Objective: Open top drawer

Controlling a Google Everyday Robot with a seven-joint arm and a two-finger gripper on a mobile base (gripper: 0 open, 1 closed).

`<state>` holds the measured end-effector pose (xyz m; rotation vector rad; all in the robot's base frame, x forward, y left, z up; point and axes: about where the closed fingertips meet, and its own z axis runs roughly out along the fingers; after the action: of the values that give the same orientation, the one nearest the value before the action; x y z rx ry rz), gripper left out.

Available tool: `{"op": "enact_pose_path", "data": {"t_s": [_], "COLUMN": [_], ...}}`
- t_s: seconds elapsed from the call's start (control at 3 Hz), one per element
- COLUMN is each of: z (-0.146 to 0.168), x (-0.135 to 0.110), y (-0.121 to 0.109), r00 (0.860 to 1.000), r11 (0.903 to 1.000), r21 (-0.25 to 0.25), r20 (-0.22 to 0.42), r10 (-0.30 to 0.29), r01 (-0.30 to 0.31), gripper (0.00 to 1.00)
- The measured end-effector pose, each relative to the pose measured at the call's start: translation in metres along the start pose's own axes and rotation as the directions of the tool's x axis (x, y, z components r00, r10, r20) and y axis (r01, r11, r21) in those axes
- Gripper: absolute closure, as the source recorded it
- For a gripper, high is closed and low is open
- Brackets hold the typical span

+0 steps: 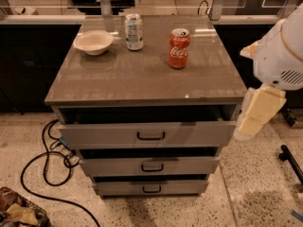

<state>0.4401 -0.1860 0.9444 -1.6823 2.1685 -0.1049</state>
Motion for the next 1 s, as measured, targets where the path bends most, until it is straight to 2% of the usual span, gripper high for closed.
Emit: {"op": "enact_pose_path", "data": {"t_s": [0.33, 0.67, 1.0], "z": [0.034, 0.064, 0.111], "x": [-0.014, -0.024, -0.035], "y": [0.015, 0.024, 0.043], "r00": [0.999, 0.995, 0.992], "r11": [1.0000, 0.9988, 0.9950], "r21": [0.000, 0.006, -0.031], "r20": [0.042, 0.088, 0.078], "r10": [0.009, 0.049, 0.097], "r01": [-0.009, -0.049, -0.095], "gripper": [0.00, 0.00, 0.00]}}
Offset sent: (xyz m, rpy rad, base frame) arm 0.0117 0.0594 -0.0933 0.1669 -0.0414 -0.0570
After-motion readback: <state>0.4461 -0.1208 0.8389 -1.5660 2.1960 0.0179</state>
